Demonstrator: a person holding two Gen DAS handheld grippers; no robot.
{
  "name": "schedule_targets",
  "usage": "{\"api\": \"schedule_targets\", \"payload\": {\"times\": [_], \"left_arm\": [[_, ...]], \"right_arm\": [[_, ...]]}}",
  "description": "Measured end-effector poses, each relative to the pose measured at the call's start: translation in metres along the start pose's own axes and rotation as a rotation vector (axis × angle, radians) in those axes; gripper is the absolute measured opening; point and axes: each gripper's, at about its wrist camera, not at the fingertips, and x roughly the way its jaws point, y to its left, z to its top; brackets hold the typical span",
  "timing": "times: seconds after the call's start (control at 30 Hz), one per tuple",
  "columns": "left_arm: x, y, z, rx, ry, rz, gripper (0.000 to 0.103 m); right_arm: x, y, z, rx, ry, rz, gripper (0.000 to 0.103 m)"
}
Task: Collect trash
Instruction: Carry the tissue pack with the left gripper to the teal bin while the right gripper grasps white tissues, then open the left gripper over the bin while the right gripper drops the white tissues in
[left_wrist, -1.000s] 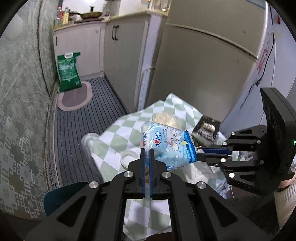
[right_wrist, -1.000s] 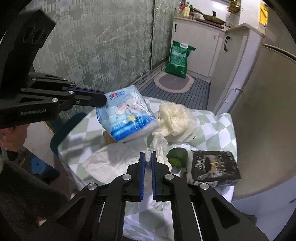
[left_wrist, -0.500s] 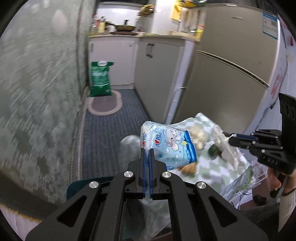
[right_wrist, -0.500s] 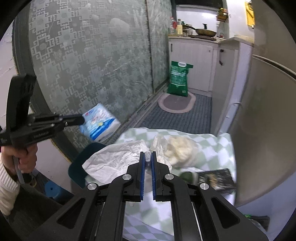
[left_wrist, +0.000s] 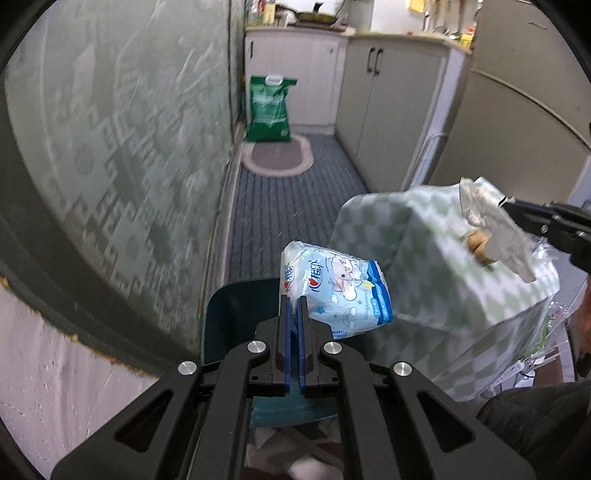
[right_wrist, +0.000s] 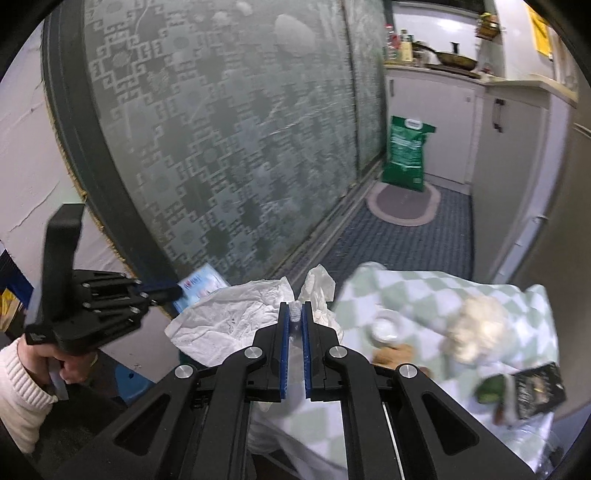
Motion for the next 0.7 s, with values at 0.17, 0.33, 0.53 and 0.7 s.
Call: {"api": "schedule_targets", "payload": {"times": [0.17,0.33,0.53,0.7], "left_arm": [[0.012,0.019,-0.017,-0.016,0.065,0.025,0.004],[0.024,0.031,-0.026,-0.032,0.113,0.014,0.004],[0.033,0.037,-0.034,-0.050,0.143,-0.014,0.009],[0.028,0.042,-0.031,-0.053,0.120,-0.037,0.016]], "right_arm": [[0.023,0.026,0.004,-0.046,0.041,0.027,0.006],[0.048,0.042,0.003,-0.070,0.096,0.036,0.006],[0.069,0.048,0.001,-0.055,0.149,0.030,0.006],[0.080,0.048,0.001,-0.043,0.170,0.025,0.006]]}}
